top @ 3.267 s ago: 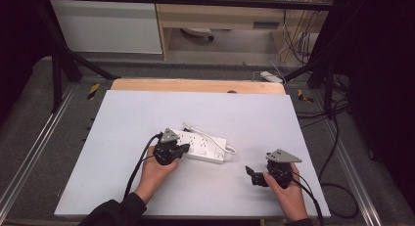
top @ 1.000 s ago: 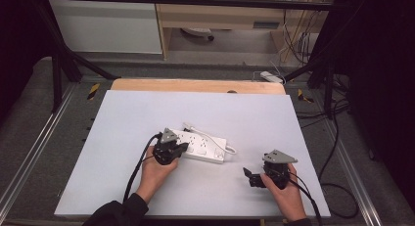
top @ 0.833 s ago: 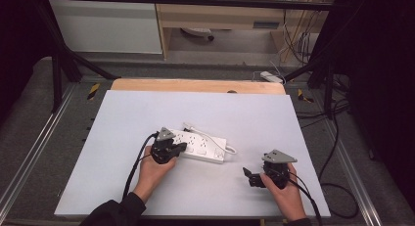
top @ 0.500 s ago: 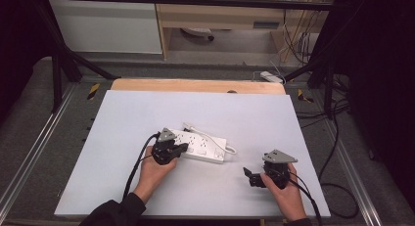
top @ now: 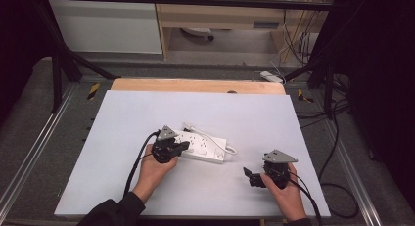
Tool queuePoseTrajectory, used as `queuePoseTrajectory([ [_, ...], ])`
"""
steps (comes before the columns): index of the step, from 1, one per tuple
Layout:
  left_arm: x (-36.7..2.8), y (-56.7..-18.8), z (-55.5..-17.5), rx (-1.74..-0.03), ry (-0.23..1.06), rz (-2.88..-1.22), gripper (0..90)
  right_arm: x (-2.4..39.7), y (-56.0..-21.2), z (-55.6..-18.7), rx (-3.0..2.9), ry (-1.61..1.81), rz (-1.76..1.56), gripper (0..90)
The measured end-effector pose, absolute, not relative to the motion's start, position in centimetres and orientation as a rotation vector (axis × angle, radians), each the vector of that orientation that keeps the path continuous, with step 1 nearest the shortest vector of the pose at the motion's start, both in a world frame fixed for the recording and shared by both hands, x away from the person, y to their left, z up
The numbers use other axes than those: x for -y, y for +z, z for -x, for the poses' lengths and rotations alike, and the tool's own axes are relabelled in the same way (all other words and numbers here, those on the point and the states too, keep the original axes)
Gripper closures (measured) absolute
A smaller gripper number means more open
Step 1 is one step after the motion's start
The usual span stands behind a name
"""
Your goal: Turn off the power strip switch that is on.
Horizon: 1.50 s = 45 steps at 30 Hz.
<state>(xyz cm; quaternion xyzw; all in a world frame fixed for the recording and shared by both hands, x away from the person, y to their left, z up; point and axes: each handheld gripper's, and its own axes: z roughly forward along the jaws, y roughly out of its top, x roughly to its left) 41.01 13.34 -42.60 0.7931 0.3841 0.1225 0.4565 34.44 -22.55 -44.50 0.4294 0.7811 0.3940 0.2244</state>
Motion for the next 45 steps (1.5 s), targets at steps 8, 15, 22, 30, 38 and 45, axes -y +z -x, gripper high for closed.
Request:
queuePoseTrajectory([
  [8,-13.7,-42.1,-41.1,-0.948,0.297,-1.934,90.0,22.5,-44.5,-34.4,-2.156,1.086,-1.185,4.5],
  [15,-14.1,-41.8,-41.1,-0.968,0.315,-1.907,75.7,22.6,-44.5,-34.4,-2.155,1.086,-1.185,4.5],
  [22,-14.4,-41.6,-41.2,-0.991,0.332,-1.884,58.2,22.5,-44.5,-34.4,-2.156,1.086,-1.184,4.5],
  [30,-14.7,-41.4,-41.2,-0.989,0.340,-1.869,45.4,22.5,-44.5,-34.4,-2.155,1.088,-1.189,4.5],
  [38,-14.7,-41.1,-41.2,-0.965,0.347,-1.870,33.3,22.5,-44.5,-34.4,-2.155,1.088,-1.188,4.5],
  [45,-14.9,-40.5,-41.2,-0.974,0.345,-1.850,16.5,22.5,-44.5,-34.4,-2.156,1.087,-1.186,4.5],
])
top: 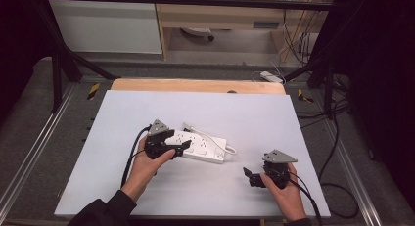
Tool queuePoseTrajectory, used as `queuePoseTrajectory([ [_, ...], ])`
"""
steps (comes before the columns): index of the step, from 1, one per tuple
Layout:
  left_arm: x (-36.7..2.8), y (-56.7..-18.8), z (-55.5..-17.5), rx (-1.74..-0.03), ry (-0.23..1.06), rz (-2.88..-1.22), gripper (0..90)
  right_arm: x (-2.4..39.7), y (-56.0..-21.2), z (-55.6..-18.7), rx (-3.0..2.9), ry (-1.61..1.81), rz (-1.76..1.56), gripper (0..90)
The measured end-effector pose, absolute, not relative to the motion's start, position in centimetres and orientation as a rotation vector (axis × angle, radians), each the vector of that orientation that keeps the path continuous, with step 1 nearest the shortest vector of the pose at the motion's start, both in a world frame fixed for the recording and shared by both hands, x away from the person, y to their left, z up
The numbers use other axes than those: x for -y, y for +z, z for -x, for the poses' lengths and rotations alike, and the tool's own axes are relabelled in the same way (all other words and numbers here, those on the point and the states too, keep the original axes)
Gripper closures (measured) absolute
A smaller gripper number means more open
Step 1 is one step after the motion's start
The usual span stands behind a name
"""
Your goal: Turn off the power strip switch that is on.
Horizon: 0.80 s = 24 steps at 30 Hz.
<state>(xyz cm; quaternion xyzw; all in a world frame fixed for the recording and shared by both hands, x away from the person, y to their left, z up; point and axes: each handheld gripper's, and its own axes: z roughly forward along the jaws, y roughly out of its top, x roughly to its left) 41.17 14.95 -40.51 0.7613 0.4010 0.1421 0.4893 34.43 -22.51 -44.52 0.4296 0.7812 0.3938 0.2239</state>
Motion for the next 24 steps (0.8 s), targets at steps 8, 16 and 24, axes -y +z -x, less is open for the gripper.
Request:
queuePoseTrajectory([
  [8,-16.2,-39.6,-41.2,-0.990,0.353,-1.824,7.5,22.5,-44.5,-34.4,-2.156,1.087,-1.186,4.5],
  [16,-18.4,-38.4,-40.5,-0.999,0.368,-1.802,9.0,22.5,-44.5,-34.4,-2.155,1.087,-1.186,4.5],
  [24,-20.8,-37.5,-39.3,-1.019,0.383,-1.780,9.7,22.5,-44.5,-34.4,-2.157,1.084,-1.186,4.5],
])
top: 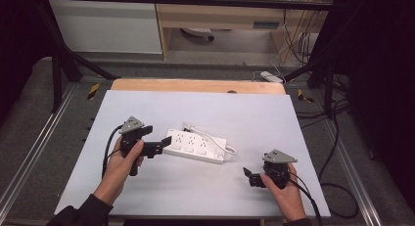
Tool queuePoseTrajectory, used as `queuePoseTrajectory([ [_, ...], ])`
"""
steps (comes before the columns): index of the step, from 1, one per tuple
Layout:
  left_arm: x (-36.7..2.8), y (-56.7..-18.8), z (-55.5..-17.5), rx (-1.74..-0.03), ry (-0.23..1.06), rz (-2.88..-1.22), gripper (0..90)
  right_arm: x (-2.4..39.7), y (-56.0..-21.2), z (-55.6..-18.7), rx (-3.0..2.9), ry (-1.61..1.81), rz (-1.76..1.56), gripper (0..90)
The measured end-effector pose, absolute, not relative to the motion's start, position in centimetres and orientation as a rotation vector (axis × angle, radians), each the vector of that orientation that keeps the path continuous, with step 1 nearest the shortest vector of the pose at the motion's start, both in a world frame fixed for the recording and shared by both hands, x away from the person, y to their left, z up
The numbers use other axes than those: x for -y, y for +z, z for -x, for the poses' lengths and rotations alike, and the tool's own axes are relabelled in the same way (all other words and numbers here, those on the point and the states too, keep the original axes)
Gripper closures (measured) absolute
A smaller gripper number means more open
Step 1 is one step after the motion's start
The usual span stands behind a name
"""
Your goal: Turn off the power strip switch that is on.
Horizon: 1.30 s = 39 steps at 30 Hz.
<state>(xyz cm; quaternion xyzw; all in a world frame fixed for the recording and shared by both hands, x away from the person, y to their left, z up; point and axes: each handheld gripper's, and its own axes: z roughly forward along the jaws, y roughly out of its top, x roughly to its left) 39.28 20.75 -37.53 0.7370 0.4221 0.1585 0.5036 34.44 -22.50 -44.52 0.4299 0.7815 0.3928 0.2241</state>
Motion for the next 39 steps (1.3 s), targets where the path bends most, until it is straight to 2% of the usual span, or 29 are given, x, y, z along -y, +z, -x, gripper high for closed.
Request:
queuePoseTrajectory([
  [27,-27.9,-37.6,-34.4,-1.104,0.401,-1.742,10.3,22.5,-44.5,-34.5,-2.152,1.079,-1.192,4.5],
  [39,-29.2,-40.1,-32.1,-1.116,0.389,-1.733,10.2,22.7,-44.5,-34.5,-2.147,1.079,-1.196,4.6],
])
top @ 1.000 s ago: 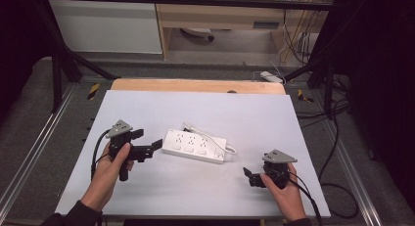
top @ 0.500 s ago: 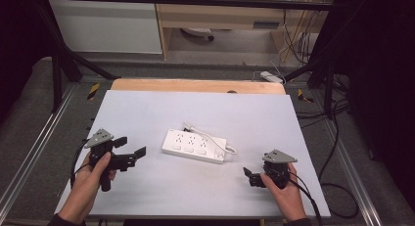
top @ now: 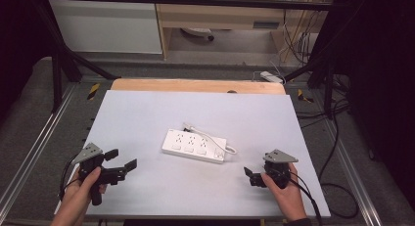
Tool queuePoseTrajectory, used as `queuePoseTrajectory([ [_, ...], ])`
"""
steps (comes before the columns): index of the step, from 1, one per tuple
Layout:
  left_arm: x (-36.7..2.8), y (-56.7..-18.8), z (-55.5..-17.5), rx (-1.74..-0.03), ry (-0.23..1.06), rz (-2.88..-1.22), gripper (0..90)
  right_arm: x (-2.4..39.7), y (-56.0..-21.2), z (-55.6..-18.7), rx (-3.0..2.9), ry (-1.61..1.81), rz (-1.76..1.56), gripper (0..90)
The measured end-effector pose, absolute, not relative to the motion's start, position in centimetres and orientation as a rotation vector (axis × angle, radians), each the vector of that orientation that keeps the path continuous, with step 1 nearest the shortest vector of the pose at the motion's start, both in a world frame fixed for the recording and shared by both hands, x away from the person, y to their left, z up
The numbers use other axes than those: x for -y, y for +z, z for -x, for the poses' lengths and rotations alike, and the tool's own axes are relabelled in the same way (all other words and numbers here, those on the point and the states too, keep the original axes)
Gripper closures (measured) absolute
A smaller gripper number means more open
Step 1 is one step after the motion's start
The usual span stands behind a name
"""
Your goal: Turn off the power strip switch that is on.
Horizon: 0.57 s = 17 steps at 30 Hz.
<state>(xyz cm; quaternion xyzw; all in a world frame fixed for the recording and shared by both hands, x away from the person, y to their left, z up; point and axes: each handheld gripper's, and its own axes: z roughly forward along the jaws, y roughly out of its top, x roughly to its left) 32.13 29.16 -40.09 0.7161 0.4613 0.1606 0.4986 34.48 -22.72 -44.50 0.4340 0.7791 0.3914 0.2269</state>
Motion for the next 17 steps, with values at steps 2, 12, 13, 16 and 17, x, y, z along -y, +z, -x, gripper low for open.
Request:
queuePoseTrajectory([
  [2,-29.2,-40.5,-31.8,-1.114,0.395,-1.732,10.4,22.8,-44.5,-34.5,-2.143,1.079,-1.198,4.6],
  [12,-28.9,-42.0,-30.4,-1.089,0.399,-1.765,10.3,23.0,-44.6,-34.6,-2.143,1.053,-1.208,4.7],
  [13,-28.7,-42.2,-30.3,-1.082,0.402,-1.776,10.3,23.0,-44.7,-34.6,-2.143,1.047,-1.216,4.7],
  [16,-28.5,-42.6,-30.1,-1.077,0.395,-1.784,10.0,23.1,-45.0,-34.8,-2.145,0.998,-1.238,5.0],
  [17,-28.5,-42.6,-30.1,-1.076,0.389,-1.785,10.0,23.2,-45.1,-34.9,-2.148,0.973,-1.245,5.2],
])
